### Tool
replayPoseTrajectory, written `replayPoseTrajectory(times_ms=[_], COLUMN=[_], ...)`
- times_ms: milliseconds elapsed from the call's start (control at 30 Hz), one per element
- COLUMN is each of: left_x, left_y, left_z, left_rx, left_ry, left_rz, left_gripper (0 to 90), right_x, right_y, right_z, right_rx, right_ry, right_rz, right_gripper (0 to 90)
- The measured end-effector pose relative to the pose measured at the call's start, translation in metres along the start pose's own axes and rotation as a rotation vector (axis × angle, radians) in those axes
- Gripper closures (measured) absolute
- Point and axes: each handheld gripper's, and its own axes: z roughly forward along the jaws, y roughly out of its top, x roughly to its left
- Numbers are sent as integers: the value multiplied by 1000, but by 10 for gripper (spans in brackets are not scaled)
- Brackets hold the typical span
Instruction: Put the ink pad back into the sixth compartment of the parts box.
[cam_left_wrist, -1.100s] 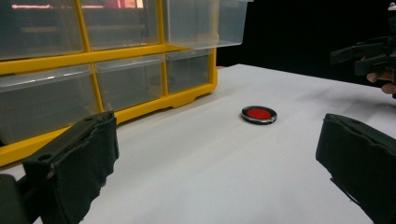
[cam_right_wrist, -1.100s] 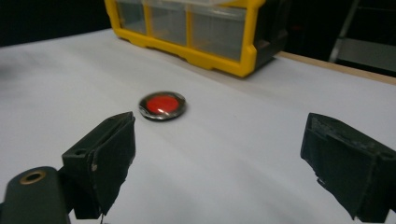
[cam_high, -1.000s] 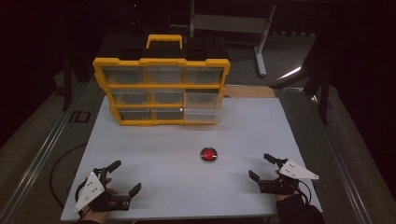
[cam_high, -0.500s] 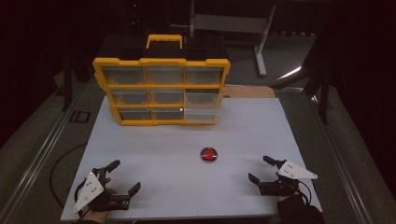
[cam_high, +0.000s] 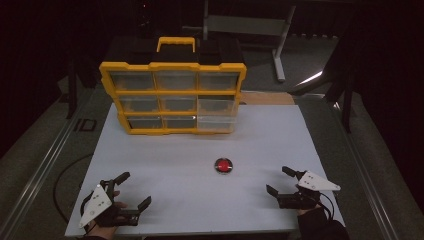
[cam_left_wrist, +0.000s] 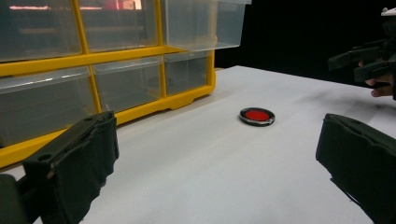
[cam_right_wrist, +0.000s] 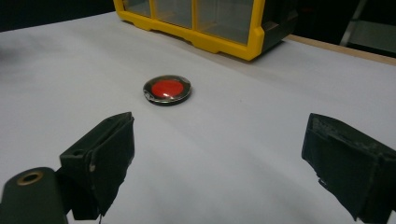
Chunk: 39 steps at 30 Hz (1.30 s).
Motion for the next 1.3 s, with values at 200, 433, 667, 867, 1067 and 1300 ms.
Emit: replayPoseTrajectory(times_ms=[200,433,667,867,1067,1300], left_x=[0,0,0,0,0,0], left_y=[0,0,0,0,0,0], left_z=[0,0,0,1,1,1], left_rx=[1,1,0,1,6,8], left_ry=[5,5,5,7,5,1], left_rz=[-2,-4,-5,-4,1,3], left_gripper=[0,0,0,1,1,1], right_x=[1,4,4,1,1,4], right_y=[4,21,42,54,67,85], right_z=[-3,-8,-14,-16,-16,-9], right_rx=[-13,-36,-51,-53,-59,-64], right_ry=[-2,-9,3,-7,-4,10], right_rz=[-9,-7,-3,-10,-28,-66], right_gripper=[96,96,96,96,96,96])
